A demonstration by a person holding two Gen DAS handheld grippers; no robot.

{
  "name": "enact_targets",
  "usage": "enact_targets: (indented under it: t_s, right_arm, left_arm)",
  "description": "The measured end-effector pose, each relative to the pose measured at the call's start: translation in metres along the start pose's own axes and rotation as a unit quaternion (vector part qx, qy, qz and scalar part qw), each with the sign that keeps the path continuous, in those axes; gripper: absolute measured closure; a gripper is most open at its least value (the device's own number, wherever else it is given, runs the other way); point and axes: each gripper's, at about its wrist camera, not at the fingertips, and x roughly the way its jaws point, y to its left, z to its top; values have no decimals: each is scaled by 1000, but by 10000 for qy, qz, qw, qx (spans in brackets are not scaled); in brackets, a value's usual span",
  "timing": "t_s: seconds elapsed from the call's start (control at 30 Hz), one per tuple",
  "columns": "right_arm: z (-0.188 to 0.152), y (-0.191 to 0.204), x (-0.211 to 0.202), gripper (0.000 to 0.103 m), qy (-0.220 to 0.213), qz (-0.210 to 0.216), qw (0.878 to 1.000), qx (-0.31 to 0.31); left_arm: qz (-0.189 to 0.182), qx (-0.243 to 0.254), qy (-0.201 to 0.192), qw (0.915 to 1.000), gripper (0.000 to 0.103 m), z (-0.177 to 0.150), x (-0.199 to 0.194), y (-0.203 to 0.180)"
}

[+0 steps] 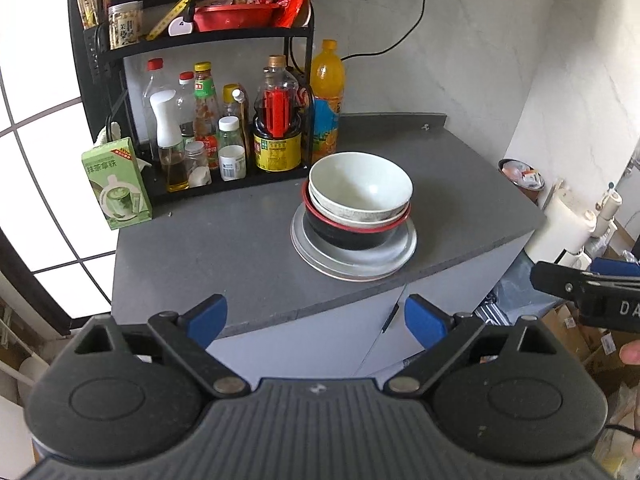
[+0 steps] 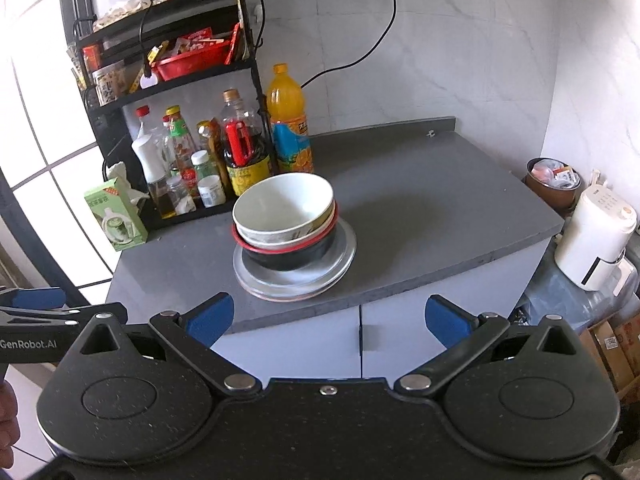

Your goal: Organize plates and bowls

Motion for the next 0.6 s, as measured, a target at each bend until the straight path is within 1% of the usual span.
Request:
enact_targets:
  t_s: [0.27, 0.6]
  right_arm:
    - [-4, 4, -3, 0, 24, 6, 10000, 2]
    - [2, 5, -1, 0, -7, 42, 10000, 43]
  left_arm:
    - [148, -72, 16, 9999, 9, -2, -5, 13]
    - [127, -140, -72, 9998, 9, 5, -9, 18]
